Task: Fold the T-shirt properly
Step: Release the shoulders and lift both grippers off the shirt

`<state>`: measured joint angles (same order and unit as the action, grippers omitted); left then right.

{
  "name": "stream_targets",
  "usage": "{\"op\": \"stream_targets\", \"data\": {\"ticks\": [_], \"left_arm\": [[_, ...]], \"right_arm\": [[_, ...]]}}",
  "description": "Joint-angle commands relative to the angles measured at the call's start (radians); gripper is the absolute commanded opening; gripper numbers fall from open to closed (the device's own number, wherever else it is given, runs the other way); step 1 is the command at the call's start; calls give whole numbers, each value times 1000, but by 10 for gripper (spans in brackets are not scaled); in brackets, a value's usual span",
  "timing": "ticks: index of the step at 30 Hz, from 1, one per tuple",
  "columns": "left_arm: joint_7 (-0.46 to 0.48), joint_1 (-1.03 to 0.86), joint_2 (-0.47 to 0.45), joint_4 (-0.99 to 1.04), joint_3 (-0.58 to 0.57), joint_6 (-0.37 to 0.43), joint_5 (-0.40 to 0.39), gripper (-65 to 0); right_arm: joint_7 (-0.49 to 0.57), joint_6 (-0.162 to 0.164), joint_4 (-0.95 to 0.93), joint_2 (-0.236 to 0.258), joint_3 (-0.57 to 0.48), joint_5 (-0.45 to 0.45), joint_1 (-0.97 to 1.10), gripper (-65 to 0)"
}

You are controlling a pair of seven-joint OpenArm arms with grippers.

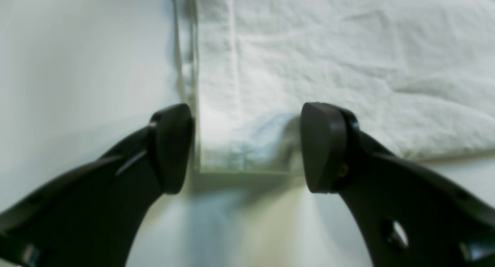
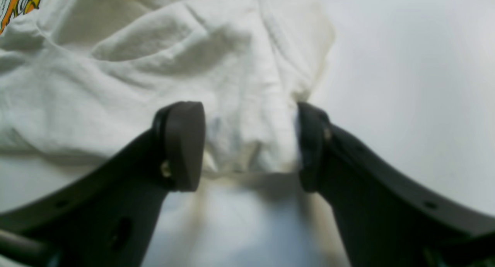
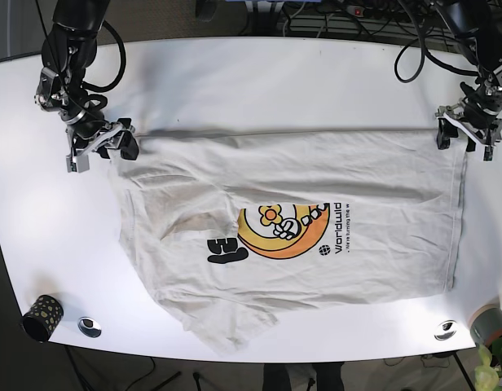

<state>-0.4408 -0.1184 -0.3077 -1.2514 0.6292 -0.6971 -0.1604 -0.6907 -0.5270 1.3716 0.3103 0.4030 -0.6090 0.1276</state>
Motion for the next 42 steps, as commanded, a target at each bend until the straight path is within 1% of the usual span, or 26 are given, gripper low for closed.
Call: {"op": "stream_targets", "data": {"ticks": [1, 3, 4, 5, 6, 7, 9, 11, 12, 13, 15, 20, 23, 26, 29, 33, 37, 40, 42], "left_arm": [[40, 9, -20, 3, 1, -1, 0, -249], [61, 7, -20, 12, -1, -1, 2, -249], [69, 7, -20, 22, -1, -1, 2, -251], [70, 7, -20, 32, -1, -1, 2, -267], [70, 7, -20, 45, -2, -1, 3, -299], [70, 7, -20, 57, -2, -1, 3, -342], [70, 9, -21, 71, -4, -1, 3, -476], [70, 9, -21, 69, -4, -1, 15, -596], [70, 9, -20, 68, -4, -1, 31, -642], [70, 9, -18, 68, -4, -1, 45, -650], [72, 9, -15, 65, -2, -1, 61, -639], [60, -8, -20, 22, 2, -1, 31, -643], [15, -45, -23, -12, 4, -1, 23, -642], [-19, -79, -41, -73, 5, -1, 25, -642], [-59, -128, -41, -133, 7, -1, 25, -642], [-103, -200, -41, -204, 42, -1, 25, -640], [-111, -278, -37, -274, 79, -1, 25, -640], [-111, -346, -35, -324, 83, -1, 25, -640], [-111, -373, -34, -348, 83, -1, 23, -639]], "right_arm": [[-10, -6, 10, 7, 1, 22, -7, -314], [-10, -8, 10, 3, 1, 42, -7, -315], [-10, -8, 10, -9, 1, 54, -7, -319], [-10, -9, 12, -18, 4, 67, -9, -336], [-10, -9, 12, -24, 4, 77, -9, -361], [-10, -9, 12, -27, 4, 88, -9, -393], [-10, -9, 13, -32, 4, 103, -9, -495], [-10, -9, 29, -33, 4, 108, -9, -590], [-10, -9, 38, -33, 4, 108, -9, -633], [-10, -9, 45, -33, 4, 108, -7, -650], [-10, -9, 70, -35, 4, 108, -1, -650], [-10, -9, 122, -35, 12, 107, 40, -650], [-14, -6, 179, -35, 12, 103, 90, -650], [-16, 0, 254, -35, 14, 100, 163, -650], [-17, 3, 326, -40, 14, 100, 251, -650], [-13, 1, 406, -87, 60, 102, 358, -650], [-14, -8, 477, -156, 119, 107, 459, -650], [-14, -9, 510, -179, 142, 107, 527, -650], [-13, -9, 516, -184, 146, 105, 556, -650]]}}
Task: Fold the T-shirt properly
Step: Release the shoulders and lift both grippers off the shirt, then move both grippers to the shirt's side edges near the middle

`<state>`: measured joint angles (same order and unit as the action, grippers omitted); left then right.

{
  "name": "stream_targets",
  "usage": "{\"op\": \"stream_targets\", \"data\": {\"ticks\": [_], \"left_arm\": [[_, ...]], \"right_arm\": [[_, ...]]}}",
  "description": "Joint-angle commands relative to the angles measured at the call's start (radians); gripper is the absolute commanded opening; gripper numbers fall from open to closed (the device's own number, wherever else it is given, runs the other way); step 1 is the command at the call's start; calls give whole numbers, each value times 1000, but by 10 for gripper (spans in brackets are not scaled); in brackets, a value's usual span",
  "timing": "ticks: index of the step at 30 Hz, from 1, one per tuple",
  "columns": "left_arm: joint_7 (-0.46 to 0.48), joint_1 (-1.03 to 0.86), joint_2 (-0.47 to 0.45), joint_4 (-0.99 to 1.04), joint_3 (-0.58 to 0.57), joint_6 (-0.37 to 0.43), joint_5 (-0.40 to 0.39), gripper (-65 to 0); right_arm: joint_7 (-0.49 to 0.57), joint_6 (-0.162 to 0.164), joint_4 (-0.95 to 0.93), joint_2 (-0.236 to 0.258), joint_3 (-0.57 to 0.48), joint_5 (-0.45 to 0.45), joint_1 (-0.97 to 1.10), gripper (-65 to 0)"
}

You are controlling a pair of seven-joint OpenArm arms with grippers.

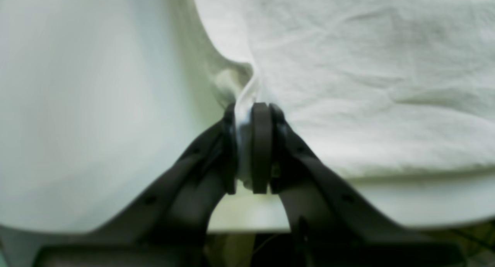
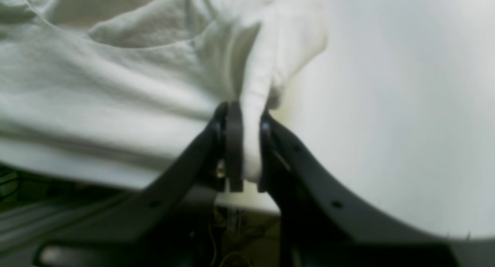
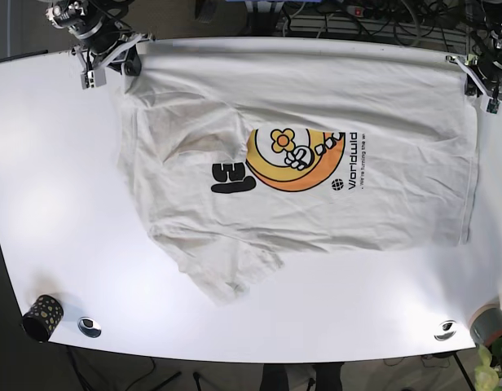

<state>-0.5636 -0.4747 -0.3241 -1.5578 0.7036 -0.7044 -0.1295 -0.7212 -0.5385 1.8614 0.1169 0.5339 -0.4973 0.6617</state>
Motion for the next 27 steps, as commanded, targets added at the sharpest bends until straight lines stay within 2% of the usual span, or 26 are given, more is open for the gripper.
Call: {"op": "stream_targets", "data": {"ticks": [1, 7, 8, 9, 11, 13, 14, 15, 18, 25, 27], "left_arm": [[12, -35, -17, -54, 9, 6, -8, -639], [12, -57, -17, -62, 11, 6, -8, -635], [12, -58, -17, -62, 9, 6, -8, -608], [12, -58, -17, -62, 9, 6, -8, -581], [12, -57, -17, -62, 9, 6, -8, -454], [12, -54, -17, -66, 9, 6, -8, -357], [12, -54, -16, -68, 9, 6, -8, -285], [12, -52, -16, -69, 9, 6, -8, -257], [15, -37, 7, -69, 9, 6, -8, -258], [14, 26, 18, -79, 29, 6, -14, -278], [14, 46, 23, -89, 34, 6, -39, -278]], "right_arm": [[19, 2, 25, 7, 15, -11, 42, -650], [21, 2, 20, 4, 15, -5, 79, -650], [21, 2, 20, 4, 15, -4, 80, -633], [21, 2, 20, 4, 16, -4, 80, -607], [21, 2, 22, 4, 16, -4, 80, -493], [21, 2, 27, 4, 27, -8, 79, -406], [21, 2, 28, 4, 44, -13, 77, -342], [21, 2, 28, 2, 51, -13, 73, -308], [21, 2, 28, -10, 70, -13, 66, -258], [21, 1, 63, -12, 108, -13, 23, -255], [16, -13, 68, -12, 107, -13, -7, -255]]}}
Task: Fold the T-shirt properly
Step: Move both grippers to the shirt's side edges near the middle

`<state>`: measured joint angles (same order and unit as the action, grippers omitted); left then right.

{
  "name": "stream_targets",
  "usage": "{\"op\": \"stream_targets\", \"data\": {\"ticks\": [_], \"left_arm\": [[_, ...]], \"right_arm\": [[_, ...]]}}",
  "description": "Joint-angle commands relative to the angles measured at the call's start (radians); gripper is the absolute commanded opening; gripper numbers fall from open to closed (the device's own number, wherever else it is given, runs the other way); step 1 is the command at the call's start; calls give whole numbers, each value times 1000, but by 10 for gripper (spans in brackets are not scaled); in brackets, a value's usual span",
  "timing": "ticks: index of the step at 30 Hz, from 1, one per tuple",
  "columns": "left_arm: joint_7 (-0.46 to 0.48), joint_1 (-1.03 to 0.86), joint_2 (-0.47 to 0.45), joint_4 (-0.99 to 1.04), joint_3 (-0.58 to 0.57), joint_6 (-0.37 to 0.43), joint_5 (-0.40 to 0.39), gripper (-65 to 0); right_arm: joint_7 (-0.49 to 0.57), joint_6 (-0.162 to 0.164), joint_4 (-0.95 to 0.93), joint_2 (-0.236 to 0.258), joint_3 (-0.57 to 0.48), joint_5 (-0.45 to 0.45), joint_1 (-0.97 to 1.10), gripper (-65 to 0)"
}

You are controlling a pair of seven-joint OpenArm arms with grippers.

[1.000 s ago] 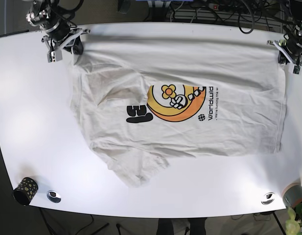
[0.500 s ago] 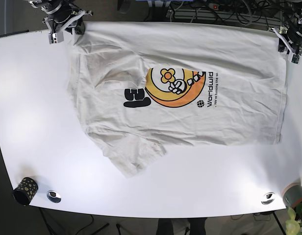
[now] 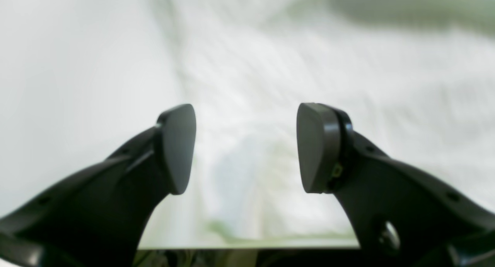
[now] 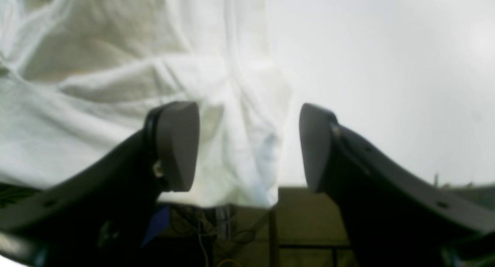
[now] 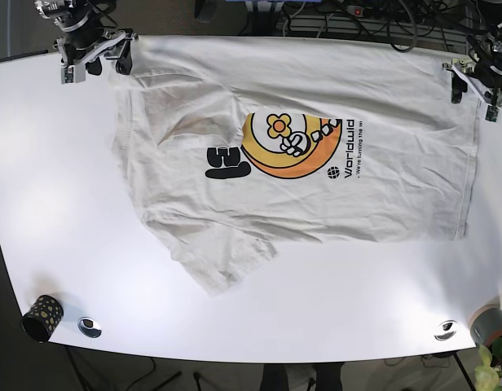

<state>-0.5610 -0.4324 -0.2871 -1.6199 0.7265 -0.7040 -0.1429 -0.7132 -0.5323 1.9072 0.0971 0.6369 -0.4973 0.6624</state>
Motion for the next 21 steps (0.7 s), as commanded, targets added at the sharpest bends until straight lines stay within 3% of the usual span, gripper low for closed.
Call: {"op": "stream_targets", "data": {"ticks": [1, 6, 9, 16, 18, 21], "left_arm": [[11, 10, -8, -27, 9, 6, -33, -278], [11, 48, 15, -27, 6, 6, -39, -278], [9, 71, 16, -27, -23, 6, -37, -278], [9, 57, 16, -27, -69, 6, -37, -279], [9, 57, 16, -24, -69, 6, -37, -279], [9, 57, 16, -16, -69, 6, -37, -279]], "right_arm": [[7, -33, 22, 8, 4, -13, -17, -255], [-10, -137, 22, 3, -5, -13, -94, -255], [-61, -166, 22, 8, -47, -13, -145, -257], [-95, -166, 18, 10, -160, -5, -232, -273], [-95, -166, 16, 10, -196, -4, -250, -311], [-95, -166, 15, 13, -256, -4, -273, -419]]}}
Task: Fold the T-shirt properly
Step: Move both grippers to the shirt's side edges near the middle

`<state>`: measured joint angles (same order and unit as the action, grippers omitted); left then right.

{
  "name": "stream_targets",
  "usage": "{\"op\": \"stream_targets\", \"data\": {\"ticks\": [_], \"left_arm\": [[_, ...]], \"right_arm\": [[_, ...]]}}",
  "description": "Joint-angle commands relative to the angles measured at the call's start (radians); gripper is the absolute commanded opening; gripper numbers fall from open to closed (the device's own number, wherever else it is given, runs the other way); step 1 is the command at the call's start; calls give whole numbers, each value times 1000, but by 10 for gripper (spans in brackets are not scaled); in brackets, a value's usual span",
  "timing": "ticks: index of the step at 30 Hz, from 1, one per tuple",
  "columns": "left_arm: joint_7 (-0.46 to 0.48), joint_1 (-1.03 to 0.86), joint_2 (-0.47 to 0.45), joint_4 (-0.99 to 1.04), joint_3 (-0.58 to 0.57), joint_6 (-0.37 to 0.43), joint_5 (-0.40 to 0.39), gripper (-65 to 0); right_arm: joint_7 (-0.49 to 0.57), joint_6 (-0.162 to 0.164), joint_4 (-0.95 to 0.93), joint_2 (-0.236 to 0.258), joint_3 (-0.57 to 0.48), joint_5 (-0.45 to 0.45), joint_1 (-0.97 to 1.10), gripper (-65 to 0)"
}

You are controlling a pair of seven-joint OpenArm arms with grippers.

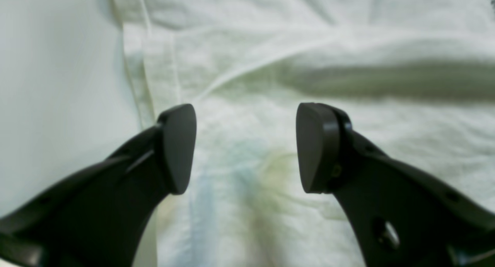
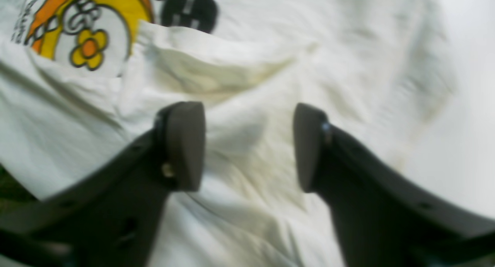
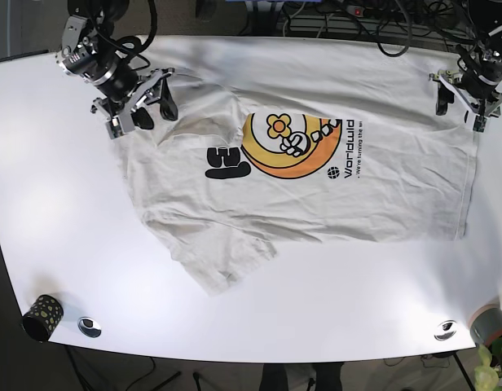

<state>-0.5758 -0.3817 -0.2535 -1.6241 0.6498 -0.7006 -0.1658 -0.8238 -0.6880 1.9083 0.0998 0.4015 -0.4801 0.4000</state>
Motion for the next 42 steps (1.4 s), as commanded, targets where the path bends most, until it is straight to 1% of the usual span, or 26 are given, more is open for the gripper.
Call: {"op": "stream_targets", "data": {"ticks": [1, 4, 6, 9, 11, 12, 13, 15, 19, 24, 30, 32, 35, 38, 42], "left_arm": [[24, 5, -17, -5, 8, 2, -15, -279], [27, 8, -17, 26, 8, 2, -15, -279], [29, 8, -17, 45, 8, 2, -15, -279], [30, 8, -19, 80, 6, 2, -15, -279], [30, 10, -22, 103, 5, 2, -15, -279], [30, 10, -22, 110, 5, 2, -11, -279], [30, 10, -22, 117, 3, 2, -1, -279], [32, 11, -20, 123, 3, 2, 24, -279], [32, 31, -19, 127, -15, 2, 50, -279], [32, 33, -20, 141, -28, 2, 51, -279], [32, 36, -22, 141, -28, 2, 51, -279], [32, 36, -22, 141, -28, 2, 51, -279], [32, 36, -22, 141, -28, 2, 51, -279], [32, 36, -22, 141, -28, 2, 51, -279], [32, 36, -22, 137, -28, 2, 48, -279]], "right_arm": [[14, -10, 1, 19, -40, -19, -23, -458], [14, -10, -56, 41, -95, -19, -54, -533], [14, -10, -95, 50, -115, -19, -71, -549], [17, -10, -154, 58, -120, -19, -85, -549], [17, 1, -177, 59, -117, -19, -97, -549], [17, 6, -183, 70, -118, -19, -98, -549], [21, 11, -188, 81, -120, -19, -103, -549], [22, 11, -214, 87, -121, -19, -115, -549], [22, 9, -257, 88, -121, -19, -166, -549], [22, 14, -310, 87, -121, -19, -249, -549], [25, 14, -445, 85, -121, -19, -369, -549], [42, 14, -481, 85, -121, -19, -404, -549], [87, 14, -550, 96, -121, -19, -456, -549], [99, 14, -606, 137, -121, -19, -507, -549], [97, 14, -590, 171, -121, -21, -525, -549]]}}
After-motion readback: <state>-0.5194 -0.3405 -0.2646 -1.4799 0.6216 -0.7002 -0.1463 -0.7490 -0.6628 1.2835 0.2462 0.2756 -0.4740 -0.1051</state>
